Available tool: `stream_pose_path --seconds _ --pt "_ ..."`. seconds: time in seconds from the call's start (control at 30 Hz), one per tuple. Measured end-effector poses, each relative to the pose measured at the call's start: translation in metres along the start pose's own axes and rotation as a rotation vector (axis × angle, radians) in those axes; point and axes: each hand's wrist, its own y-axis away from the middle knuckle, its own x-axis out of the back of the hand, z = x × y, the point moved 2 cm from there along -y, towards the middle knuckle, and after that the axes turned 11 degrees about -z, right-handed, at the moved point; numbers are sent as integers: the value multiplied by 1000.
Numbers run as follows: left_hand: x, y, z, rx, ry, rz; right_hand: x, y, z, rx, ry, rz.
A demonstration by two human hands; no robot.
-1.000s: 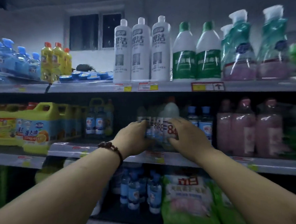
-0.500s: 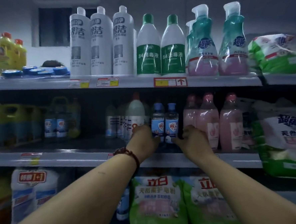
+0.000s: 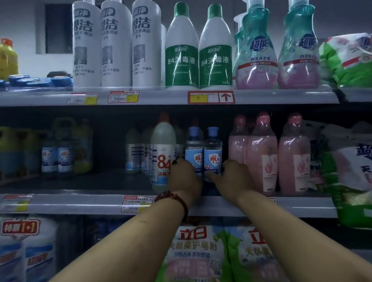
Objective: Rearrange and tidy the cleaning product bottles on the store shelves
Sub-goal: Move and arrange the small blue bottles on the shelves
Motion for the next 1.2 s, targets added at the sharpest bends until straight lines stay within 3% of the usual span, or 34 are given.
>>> stream_pose_path --seconds 0.27,0.53,0.9,1.2 --pt "6 4 -4 -65 105 4 4 5 -5 -25 -68 32" --pt "76 58 -5 -229 254 -58 29 39 -47 101 -145 38" --pt "202 93 -112 -10 188 -57 -62 51 -135 100 -199 -241" --pt "267 48 -193 74 415 -50 -158 -17 -193 51 -412 -283"
